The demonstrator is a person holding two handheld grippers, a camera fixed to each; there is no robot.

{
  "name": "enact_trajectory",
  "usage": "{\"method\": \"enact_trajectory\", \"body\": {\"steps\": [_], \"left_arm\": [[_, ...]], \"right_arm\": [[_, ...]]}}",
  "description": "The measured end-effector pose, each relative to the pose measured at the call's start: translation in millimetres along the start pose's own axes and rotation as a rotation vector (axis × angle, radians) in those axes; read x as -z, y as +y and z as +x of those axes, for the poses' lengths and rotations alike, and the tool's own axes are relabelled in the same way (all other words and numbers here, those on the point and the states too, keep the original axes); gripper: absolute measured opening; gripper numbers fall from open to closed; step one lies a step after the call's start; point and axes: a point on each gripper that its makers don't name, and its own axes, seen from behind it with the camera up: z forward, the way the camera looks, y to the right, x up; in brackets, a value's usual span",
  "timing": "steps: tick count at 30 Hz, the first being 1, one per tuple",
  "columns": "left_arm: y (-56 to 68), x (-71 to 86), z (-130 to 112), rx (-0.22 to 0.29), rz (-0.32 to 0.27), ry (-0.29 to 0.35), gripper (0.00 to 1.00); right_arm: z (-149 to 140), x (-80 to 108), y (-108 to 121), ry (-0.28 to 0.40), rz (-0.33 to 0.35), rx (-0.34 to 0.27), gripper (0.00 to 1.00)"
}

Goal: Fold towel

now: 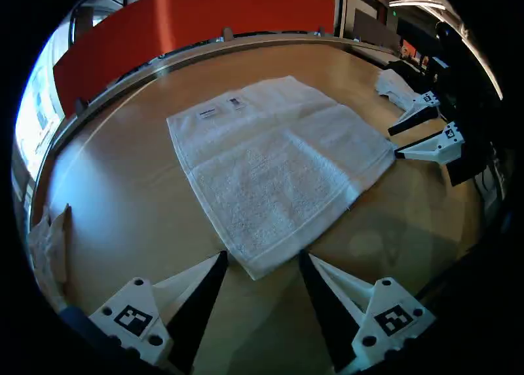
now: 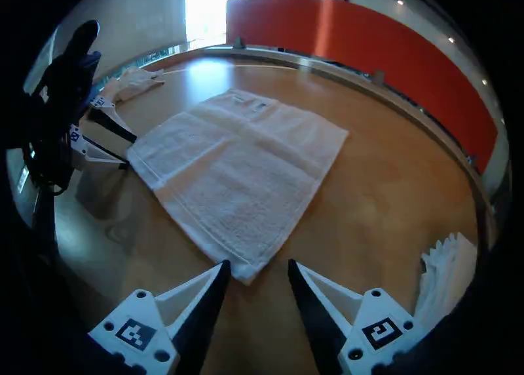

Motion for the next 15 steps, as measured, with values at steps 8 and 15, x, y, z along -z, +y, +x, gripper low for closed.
{"method": "enact_trajectory", "body": {"steps": [8,15], "left_arm": [[1.3,0.9,-0.5,0.001,-0.001,-0.004,0.71],[-1.3,1.9,-1.5,0.002,0.0,-0.013,0.56]], "right_arm": [[-1.4,-0.2,-10.8,0.005,0.044,-0.012,0.37],[-2.8,2.7,-10.6,-0.002,0.052,-0.053,0.23]]}}
